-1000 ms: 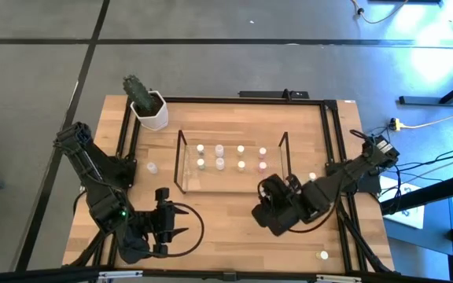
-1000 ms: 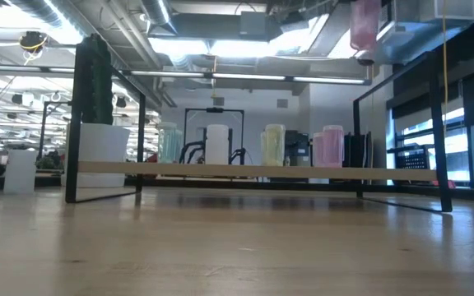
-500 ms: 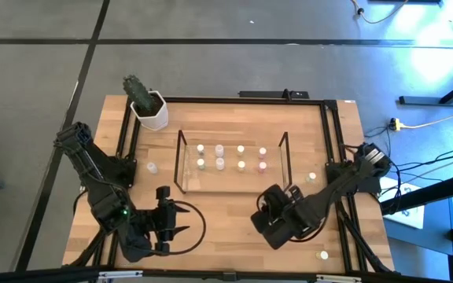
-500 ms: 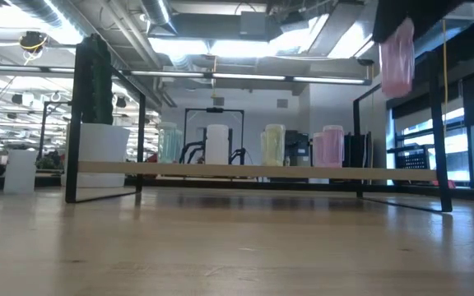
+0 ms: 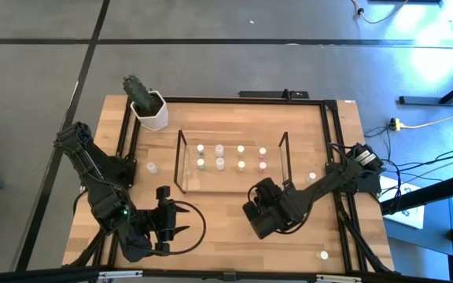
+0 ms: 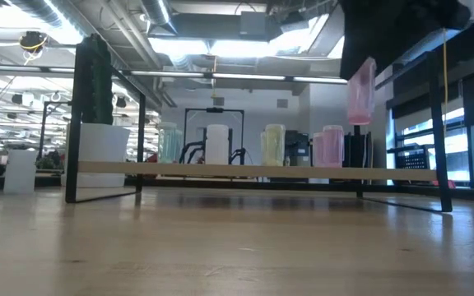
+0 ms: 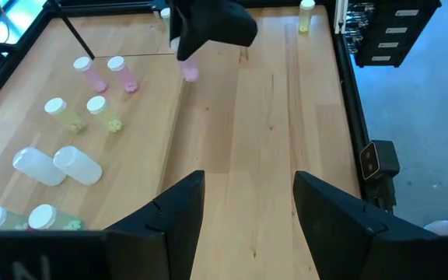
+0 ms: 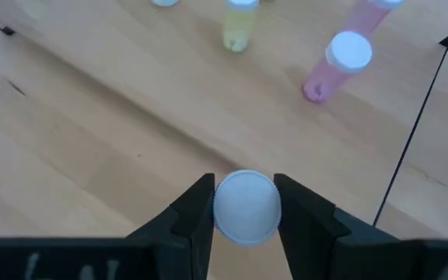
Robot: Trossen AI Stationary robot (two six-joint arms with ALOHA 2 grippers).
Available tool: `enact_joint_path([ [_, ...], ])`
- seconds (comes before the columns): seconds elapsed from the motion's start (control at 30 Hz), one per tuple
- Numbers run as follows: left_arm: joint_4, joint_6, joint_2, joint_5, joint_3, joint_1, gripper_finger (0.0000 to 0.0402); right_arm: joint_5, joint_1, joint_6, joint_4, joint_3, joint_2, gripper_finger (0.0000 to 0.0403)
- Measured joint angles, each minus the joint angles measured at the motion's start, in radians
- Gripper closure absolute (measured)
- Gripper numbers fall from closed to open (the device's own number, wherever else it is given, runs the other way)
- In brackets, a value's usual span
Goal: Pick and place medicine bottles onto shelf by color
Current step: Put the pink pill bottle aligned with the other pink pill bottles on the shelf
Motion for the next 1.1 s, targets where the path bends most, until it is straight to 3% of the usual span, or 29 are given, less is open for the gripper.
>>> enact_joint_path([
  [0.2, 0.0, 0.0, 0.0, 0.0, 0.0, 0.0, 0.0211, -0.05, 0.007, -0.07, -0.037, 0.057, 0.0, 0.0279],
  [0.3, 0.0, 0.0, 0.0, 0.0, 0.0, 0.0, 0.0211, -0.015, 0.007, -0.133, -0.062, 0.114, 0.0, 0.0279],
  [0.4, 0.0, 0.0, 0.0, 0.0, 0.0, 0.0, 0.0211, 0.033, -0.008, -0.336, -0.062, 0.16, 0.0, 0.0279],
  [0.57, 0.0, 0.001, 0.0, 0.0, 0.0, 0.0, 0.0211, -0.02, -0.066, -0.757, -0.061, 0.168, -0.001, 0.0279],
  [0.67, 0.0, 0.0, 0.0, 0.0, 0.0, 0.0, 0.0211, -0.019, -0.078, -0.915, -0.064, 0.142, -0.001, 0.0279],
  [0.93, 0.0, 0.0, 0.0, 0.003, 0.0, 0.0, 0.0211, -0.025, -0.082, -1.034, -0.056, 0.134, -0.009, 0.0279],
  [1.1, 0.0, 0.001, 0.0, 0.004, 0.0, 0.0, 0.0211, -0.085, -0.082, -1.039, -0.058, 0.133, -0.075, 0.0279],
])
